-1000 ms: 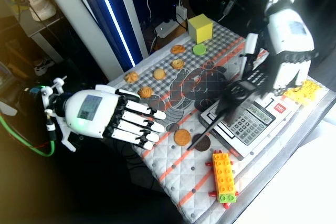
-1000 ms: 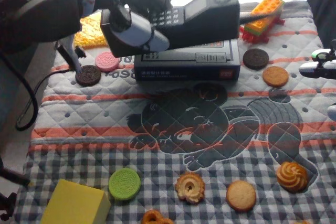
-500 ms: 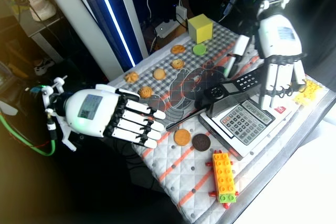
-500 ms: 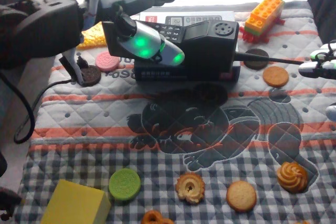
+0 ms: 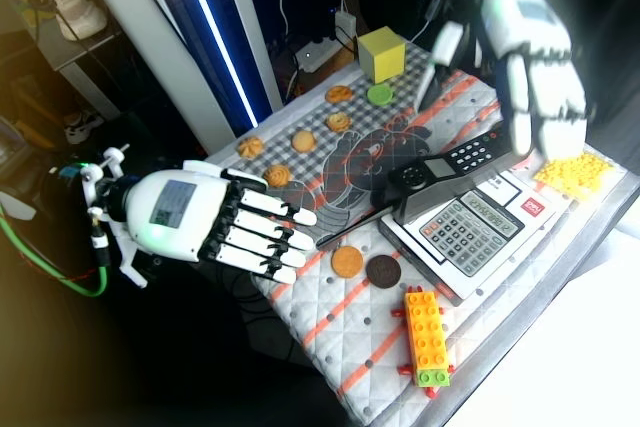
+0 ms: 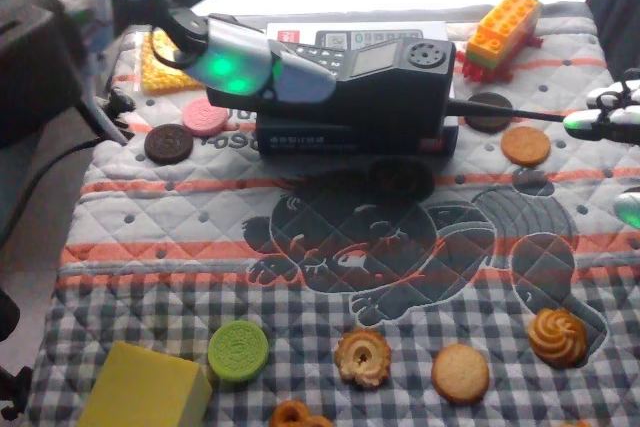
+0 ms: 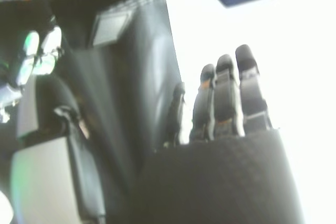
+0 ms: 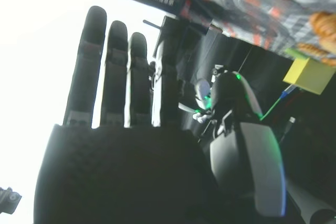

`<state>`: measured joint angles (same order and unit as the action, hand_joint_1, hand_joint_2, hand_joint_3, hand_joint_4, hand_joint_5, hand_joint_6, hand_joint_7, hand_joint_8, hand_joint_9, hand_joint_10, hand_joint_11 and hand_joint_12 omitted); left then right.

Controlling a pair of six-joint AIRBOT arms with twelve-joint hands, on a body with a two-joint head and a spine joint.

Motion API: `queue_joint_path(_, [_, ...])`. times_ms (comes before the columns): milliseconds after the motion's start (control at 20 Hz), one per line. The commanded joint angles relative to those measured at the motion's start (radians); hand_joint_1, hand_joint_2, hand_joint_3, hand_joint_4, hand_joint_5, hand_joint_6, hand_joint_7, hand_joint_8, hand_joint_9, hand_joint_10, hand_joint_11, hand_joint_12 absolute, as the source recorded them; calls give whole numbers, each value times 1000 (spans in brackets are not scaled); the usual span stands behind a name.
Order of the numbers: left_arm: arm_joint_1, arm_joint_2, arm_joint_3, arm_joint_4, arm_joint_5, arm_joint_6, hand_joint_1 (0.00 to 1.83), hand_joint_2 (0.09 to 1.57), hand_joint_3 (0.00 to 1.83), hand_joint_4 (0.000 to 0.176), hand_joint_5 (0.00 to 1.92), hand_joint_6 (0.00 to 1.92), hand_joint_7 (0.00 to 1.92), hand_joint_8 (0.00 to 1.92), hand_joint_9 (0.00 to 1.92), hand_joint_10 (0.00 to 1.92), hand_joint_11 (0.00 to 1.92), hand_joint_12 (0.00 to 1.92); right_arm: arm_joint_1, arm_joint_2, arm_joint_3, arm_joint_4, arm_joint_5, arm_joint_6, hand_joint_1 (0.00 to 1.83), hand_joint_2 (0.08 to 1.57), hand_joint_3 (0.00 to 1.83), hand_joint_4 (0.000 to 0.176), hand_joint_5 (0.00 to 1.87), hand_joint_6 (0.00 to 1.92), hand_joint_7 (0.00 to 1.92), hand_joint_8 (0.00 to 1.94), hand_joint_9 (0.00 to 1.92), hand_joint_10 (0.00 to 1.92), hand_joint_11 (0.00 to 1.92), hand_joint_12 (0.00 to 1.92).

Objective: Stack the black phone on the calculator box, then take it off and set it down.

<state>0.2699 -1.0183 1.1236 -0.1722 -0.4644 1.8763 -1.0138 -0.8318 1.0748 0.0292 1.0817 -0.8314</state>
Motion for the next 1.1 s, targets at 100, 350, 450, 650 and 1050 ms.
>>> queue_joint_path(100, [51,87,-65,-14,-255,-14,442,800,0,163,32,4,23,5,1,0,6,2,14,3,5,22,148,2,264,1329,0,52,470,4,435,5,385,4,363,93])
queue_joint_path(350, [274,212,-209,-65,-499,-96,852,861,1,175,13,4,19,6,0,0,0,0,64,5,3,29,216,2,367,1317,0,41,453,1,443,0,423,4,420,81])
queue_joint_path(450, [396,228,-223,-88,-617,-279,890,877,6,176,29,9,0,0,0,0,0,0,109,-22,18,35,221,2,385,1231,0,88,389,0,330,0,308,0,344,38])
queue_joint_path(650, [603,230,-212,-150,-811,-630,801,910,14,176,0,0,16,6,0,0,0,0,231,-96,65,21,170,2,349,1114,0,141,284,0,325,0,313,0,356,35])
queue_joint_path(1050, [729,219,-223,-190,-882,-762,833,916,5,176,8,3,8,0,0,0,0,0,402,-265,172,40,40,3,428,992,0,116,101,0,227,10,262,20,367,48])
